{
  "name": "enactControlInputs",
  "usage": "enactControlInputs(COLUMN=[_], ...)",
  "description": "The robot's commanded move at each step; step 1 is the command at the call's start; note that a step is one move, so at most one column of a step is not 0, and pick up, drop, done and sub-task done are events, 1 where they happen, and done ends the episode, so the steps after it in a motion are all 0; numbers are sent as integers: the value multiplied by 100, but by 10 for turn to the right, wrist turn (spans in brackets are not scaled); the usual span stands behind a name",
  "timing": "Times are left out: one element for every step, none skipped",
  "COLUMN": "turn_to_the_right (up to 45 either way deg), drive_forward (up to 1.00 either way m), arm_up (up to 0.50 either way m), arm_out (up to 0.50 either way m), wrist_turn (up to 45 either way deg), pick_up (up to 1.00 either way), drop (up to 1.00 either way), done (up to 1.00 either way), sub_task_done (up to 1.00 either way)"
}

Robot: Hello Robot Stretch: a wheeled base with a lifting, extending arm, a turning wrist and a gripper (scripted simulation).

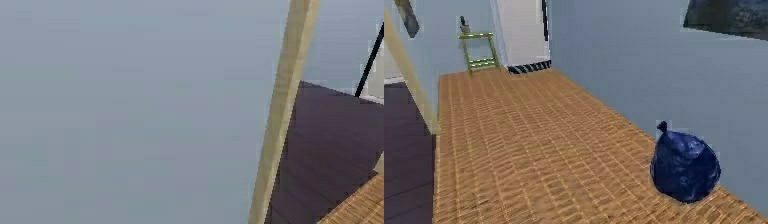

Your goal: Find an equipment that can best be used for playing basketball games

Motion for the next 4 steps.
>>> enactControlInputs(turn_to_the_right=[450, 450, 450, 150], drive_forward=[0, 0, 0, 0], arm_up=[0, 0, 0, 0], arm_out=[0, 0, 0, 0], wrist_turn=[0, 0, 0, 0], pick_up=[0, 0, 0, 0], drop=[0, 0, 0, 0], done=[0, 0, 0, 0], sub_task_done=[0, 0, 0, 0])
